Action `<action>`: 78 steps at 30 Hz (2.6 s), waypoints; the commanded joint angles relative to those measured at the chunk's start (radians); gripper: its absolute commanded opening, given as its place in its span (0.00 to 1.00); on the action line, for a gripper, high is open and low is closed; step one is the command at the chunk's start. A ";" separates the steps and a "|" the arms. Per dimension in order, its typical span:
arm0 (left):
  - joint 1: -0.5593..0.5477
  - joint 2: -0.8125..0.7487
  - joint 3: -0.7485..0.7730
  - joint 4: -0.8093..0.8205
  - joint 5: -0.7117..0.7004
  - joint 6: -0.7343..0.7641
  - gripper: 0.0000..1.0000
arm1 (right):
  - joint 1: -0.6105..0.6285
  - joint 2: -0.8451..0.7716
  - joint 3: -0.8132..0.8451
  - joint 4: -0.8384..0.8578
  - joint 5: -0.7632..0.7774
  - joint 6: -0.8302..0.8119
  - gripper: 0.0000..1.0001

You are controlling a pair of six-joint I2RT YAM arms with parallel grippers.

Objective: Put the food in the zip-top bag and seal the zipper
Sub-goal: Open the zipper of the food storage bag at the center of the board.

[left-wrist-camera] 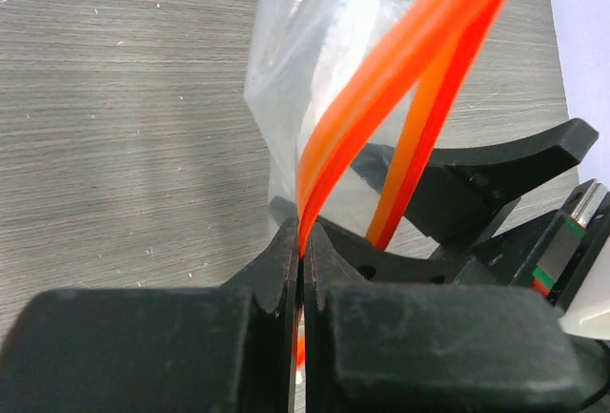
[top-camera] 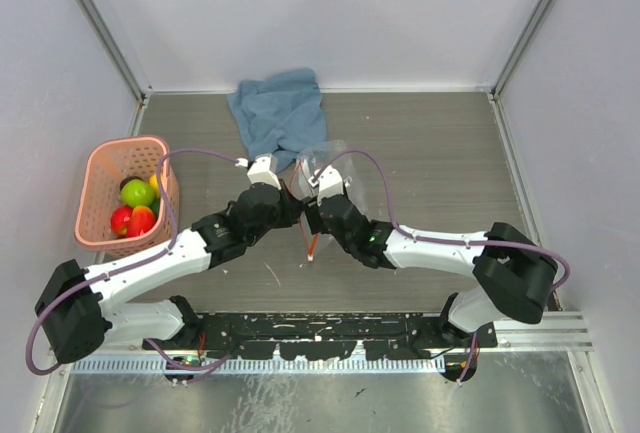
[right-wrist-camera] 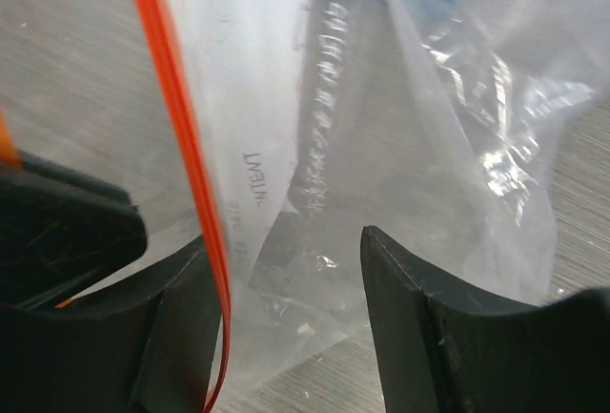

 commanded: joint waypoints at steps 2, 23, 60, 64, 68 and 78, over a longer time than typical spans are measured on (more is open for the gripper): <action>-0.004 -0.038 0.017 0.015 -0.054 0.009 0.00 | 0.004 -0.037 0.059 0.007 0.164 -0.019 0.59; -0.005 -0.009 0.148 -0.233 -0.155 0.127 0.00 | 0.004 -0.177 0.144 -0.167 0.262 -0.139 0.41; -0.005 0.033 0.209 -0.175 0.056 0.119 0.42 | -0.037 -0.118 0.332 -0.476 0.343 -0.118 0.00; -0.004 -0.002 0.196 -0.173 0.049 0.117 0.52 | -0.042 -0.106 0.347 -0.510 0.340 -0.103 0.00; -0.004 -0.036 0.179 -0.163 0.044 0.108 0.61 | -0.046 -0.088 0.360 -0.534 0.352 -0.083 0.00; 0.006 -0.035 0.165 -0.120 0.070 0.070 0.82 | -0.048 -0.052 0.367 -0.542 0.300 -0.001 0.00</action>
